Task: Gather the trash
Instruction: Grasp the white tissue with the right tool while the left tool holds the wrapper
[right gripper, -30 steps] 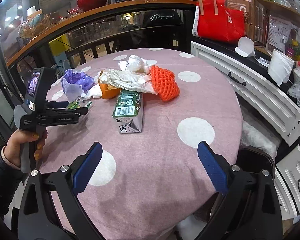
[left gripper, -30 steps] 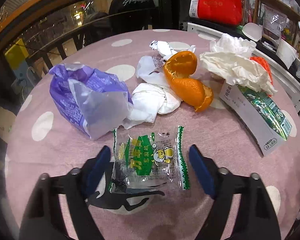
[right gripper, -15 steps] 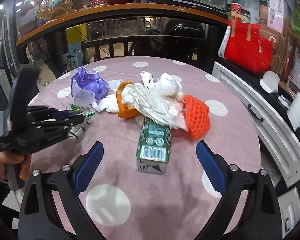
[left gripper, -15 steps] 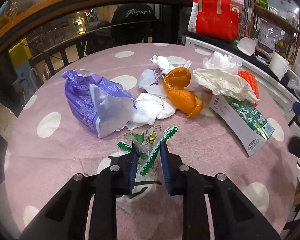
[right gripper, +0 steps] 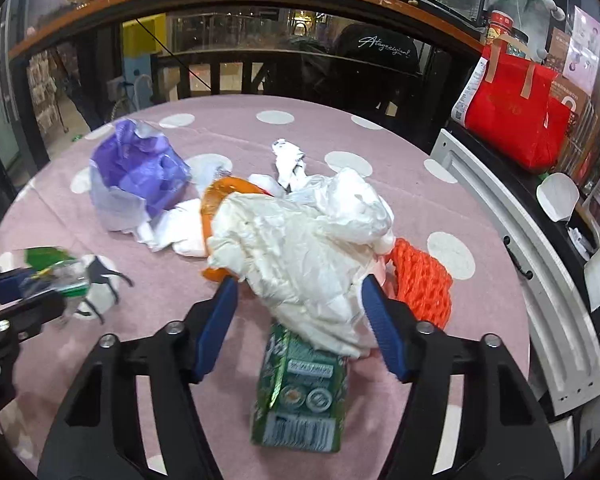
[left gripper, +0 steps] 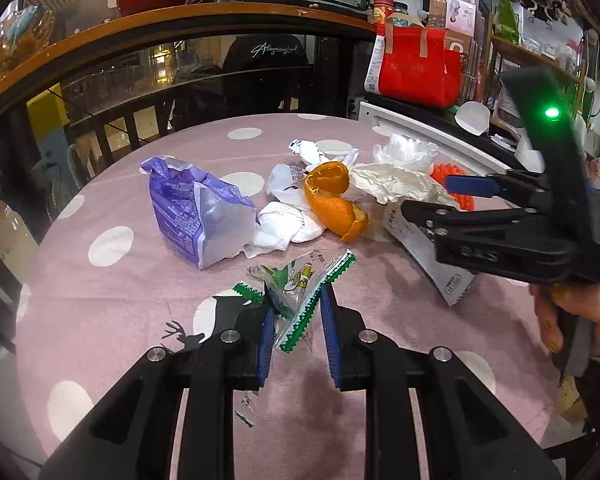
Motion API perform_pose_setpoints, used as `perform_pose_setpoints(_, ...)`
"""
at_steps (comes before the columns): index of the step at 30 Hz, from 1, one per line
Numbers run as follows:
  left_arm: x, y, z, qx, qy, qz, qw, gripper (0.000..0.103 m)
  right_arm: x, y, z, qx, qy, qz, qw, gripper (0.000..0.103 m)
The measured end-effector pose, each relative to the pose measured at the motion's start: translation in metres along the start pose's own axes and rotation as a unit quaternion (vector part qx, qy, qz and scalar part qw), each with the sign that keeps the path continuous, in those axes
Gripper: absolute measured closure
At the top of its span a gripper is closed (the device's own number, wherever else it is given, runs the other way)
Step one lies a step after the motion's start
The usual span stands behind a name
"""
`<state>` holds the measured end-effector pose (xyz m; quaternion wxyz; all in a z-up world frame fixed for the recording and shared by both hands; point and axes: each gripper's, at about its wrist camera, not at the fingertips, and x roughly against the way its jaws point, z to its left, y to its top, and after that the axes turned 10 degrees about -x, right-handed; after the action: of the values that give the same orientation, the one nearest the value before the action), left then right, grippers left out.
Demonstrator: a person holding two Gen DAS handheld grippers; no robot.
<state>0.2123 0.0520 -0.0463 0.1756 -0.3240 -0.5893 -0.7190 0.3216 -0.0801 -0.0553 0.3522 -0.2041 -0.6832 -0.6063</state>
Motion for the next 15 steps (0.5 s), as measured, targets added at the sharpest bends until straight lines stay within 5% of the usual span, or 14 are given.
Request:
perform_pose_setpoints(4,-0.002,-0.002,-0.002,0.003,-0.001,0.004,1.0,0.081,-0.002,0.001,-0.008,-0.013,0.001,-0.001,1.0,0.079)
perform_pose_setpoints(15,0.011,-0.003,-0.011,0.003,-0.007,-0.012,0.9999,0.081,0.063,0.002,-0.024,-0.05,0.049,-0.059,0.996,0.085)
